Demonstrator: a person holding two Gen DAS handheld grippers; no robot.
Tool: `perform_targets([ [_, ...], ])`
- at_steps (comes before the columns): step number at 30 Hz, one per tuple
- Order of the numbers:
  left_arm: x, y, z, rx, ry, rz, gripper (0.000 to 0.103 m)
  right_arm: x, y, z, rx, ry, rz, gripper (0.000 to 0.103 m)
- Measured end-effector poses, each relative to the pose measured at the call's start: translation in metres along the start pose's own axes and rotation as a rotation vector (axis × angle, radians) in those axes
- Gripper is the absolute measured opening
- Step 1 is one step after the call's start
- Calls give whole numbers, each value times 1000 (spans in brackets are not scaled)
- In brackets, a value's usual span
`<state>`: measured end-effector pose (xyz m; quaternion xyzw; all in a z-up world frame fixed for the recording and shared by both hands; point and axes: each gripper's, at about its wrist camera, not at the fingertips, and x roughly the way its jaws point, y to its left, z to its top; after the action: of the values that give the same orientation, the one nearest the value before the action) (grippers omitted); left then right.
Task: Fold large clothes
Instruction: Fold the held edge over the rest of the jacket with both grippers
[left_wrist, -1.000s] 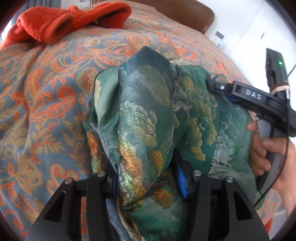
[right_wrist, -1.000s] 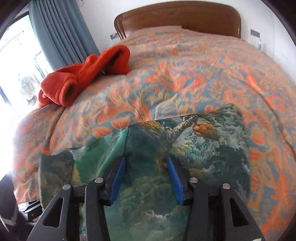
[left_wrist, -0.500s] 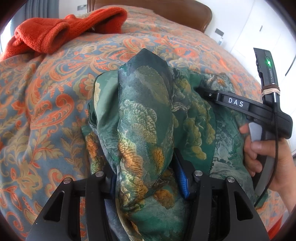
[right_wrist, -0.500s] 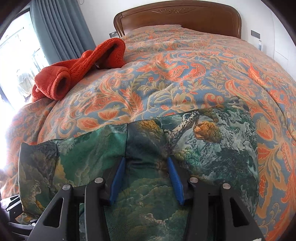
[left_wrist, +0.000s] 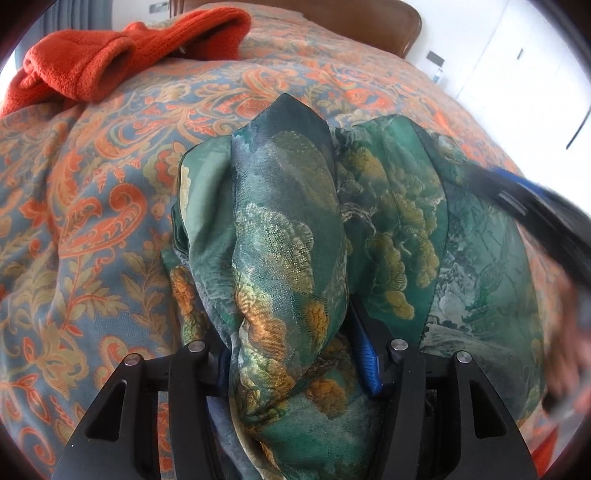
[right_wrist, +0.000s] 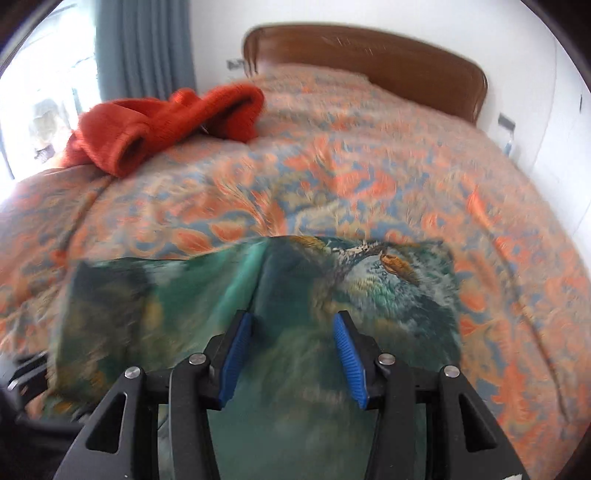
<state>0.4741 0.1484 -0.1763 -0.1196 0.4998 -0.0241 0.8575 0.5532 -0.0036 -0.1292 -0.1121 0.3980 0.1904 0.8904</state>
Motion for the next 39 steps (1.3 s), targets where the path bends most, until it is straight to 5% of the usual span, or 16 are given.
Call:
perform_targets([
  [6, 2, 6, 4, -36, 28, -43, 58, -102, 39, -77, -105, -93, 166, 48],
  [12, 0, 7, 4, -40, 48, -37, 62, -90, 91, -141, -209, -10, 229, 50],
  [19, 2, 3, 2, -32, 39, -12, 65, -58, 78, -141, -105, 76, 275, 51],
  [24, 0, 8, 1, -46, 39, -40, 66, -104, 54, -134, -51, 35, 317, 50],
  [30, 4, 8, 2, -51, 35, -35, 68, -153, -31, -150, 102, -40, 199, 50],
  [39, 5, 2, 1, -19, 34, -18, 70, -91, -42, -174, 132, 65, 247, 51],
])
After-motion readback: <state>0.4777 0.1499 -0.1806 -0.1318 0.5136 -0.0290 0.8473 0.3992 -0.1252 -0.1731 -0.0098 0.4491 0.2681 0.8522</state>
